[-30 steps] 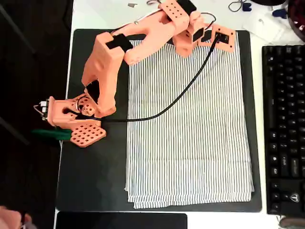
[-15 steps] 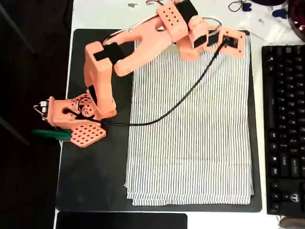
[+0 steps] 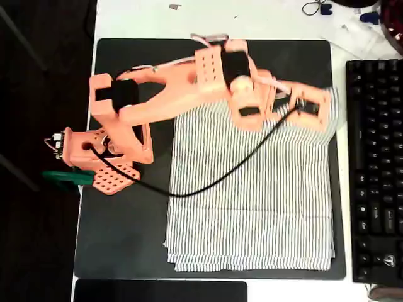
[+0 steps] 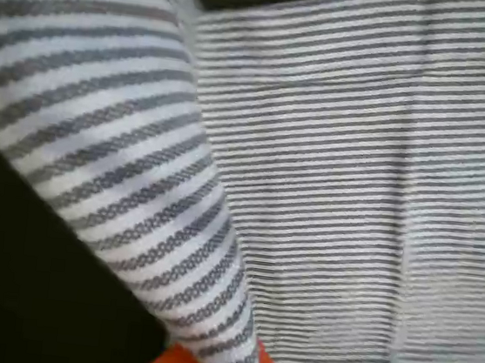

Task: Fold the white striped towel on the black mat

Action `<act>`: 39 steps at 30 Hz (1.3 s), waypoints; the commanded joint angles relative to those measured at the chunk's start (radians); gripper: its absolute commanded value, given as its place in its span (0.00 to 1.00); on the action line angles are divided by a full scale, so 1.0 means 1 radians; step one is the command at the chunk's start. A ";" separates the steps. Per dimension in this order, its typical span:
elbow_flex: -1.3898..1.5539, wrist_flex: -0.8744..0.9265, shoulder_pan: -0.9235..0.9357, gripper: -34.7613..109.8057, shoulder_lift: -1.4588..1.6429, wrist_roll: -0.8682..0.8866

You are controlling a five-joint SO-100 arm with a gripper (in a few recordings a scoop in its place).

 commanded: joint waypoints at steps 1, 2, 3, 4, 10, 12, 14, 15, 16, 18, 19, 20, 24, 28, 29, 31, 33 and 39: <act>0.000 0.009 0.106 0.24 0.046 -0.055; 0.006 0.011 0.135 0.24 0.046 -0.086; 0.011 0.012 0.163 0.24 0.044 -0.107; 0.017 0.015 0.189 0.24 0.040 -0.130; 0.029 0.002 0.341 0.24 -0.020 -0.290; 0.029 -0.026 0.388 0.24 -0.046 -0.345; 0.029 -0.063 0.431 0.24 -0.072 -0.394; 0.029 -0.083 0.449 0.24 -0.084 -0.416; 0.029 -0.100 0.468 0.24 -0.095 -0.443; 0.029 -0.124 0.500 0.24 -0.115 -0.485; 0.029 -0.135 0.514 0.24 -0.127 -0.502; 0.032 -0.150 0.525 0.24 -0.138 -0.509; 0.048 -0.207 0.566 0.24 -0.181 -0.558; 0.089 -0.291 0.592 0.24 -0.216 -0.578; 0.107 -0.311 0.598 0.24 -0.221 -0.583; 0.147 -0.365 0.607 0.25 -0.227 -0.588; 0.187 -0.449 0.620 0.26 -0.233 -0.607; 0.265 -0.601 0.637 0.27 -0.242 -0.672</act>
